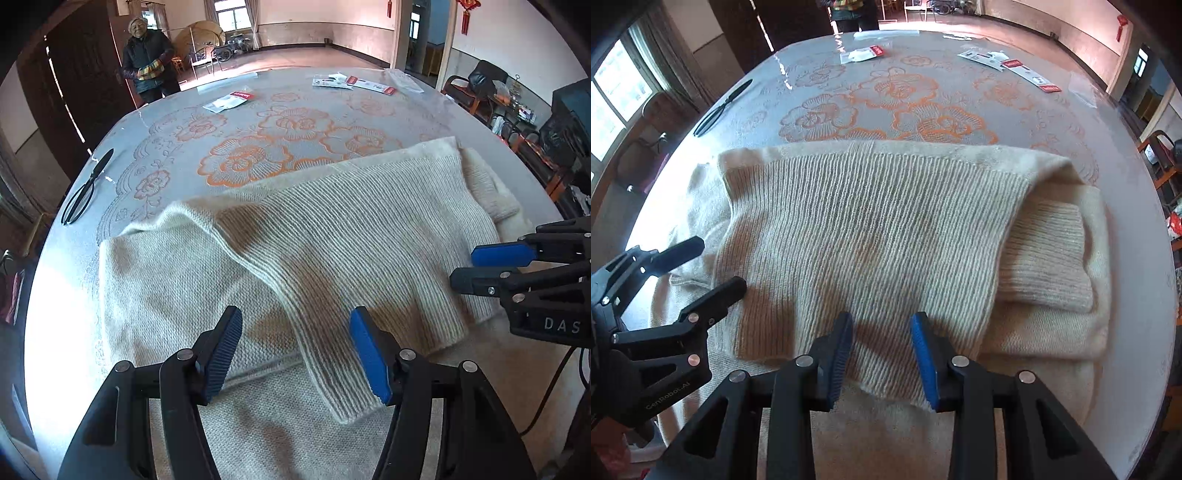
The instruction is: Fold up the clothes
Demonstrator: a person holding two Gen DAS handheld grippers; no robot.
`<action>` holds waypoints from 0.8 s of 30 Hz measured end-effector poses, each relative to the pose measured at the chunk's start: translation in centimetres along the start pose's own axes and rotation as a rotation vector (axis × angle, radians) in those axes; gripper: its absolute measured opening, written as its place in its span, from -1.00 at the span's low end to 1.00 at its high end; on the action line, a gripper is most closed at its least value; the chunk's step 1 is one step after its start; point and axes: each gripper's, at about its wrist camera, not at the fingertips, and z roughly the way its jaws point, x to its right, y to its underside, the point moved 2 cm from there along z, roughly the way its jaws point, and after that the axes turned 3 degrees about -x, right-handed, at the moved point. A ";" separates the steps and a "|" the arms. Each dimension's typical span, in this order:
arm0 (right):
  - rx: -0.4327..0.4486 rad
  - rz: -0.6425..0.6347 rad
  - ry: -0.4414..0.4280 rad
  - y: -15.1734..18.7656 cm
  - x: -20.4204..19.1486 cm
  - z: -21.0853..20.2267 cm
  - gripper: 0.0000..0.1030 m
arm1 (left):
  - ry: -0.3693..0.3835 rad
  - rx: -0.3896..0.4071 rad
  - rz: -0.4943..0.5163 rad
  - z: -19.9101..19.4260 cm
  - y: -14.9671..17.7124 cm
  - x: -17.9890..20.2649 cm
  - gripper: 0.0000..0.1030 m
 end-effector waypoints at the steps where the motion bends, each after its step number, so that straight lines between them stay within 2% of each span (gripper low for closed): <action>1: 0.007 0.019 -0.013 0.5 0.2 -0.6 -0.33 | 0.003 -0.003 -0.001 -0.3 0.4 0.0 0.22; 3: 0.019 0.024 -0.028 2.0 0.1 -2.0 -0.20 | 0.008 -0.008 -0.002 -1.0 1.2 0.0 0.22; 7: 0.033 0.001 0.011 5.7 -0.5 -4.6 -0.17 | 0.015 -0.016 -0.005 -2.4 2.8 0.1 0.23; 13: 0.109 0.052 0.032 10.7 -2.1 -8.4 -0.10 | -0.019 0.032 0.002 -5.8 5.6 0.4 0.23; 17: 0.143 0.040 0.068 14.2 -3.0 -10.1 -0.07 | -0.042 0.063 0.007 -8.1 7.5 0.6 0.24; 19: 0.128 0.045 0.069 16.3 -2.6 -10.5 -0.03 | -0.054 0.076 0.007 -9.1 8.6 0.7 0.24; 21: 0.091 0.060 0.056 18.4 -2.0 -10.3 0.13 | -0.061 0.068 0.000 -9.6 10.0 0.8 0.24; 23: 0.056 0.067 0.046 20.3 -1.2 -10.0 0.20 | -0.076 0.055 0.004 -9.8 11.4 0.9 0.24; 24: 0.042 0.070 0.043 21.3 -0.8 -9.8 0.34 | -0.085 0.049 0.008 -9.8 12.1 1.0 0.24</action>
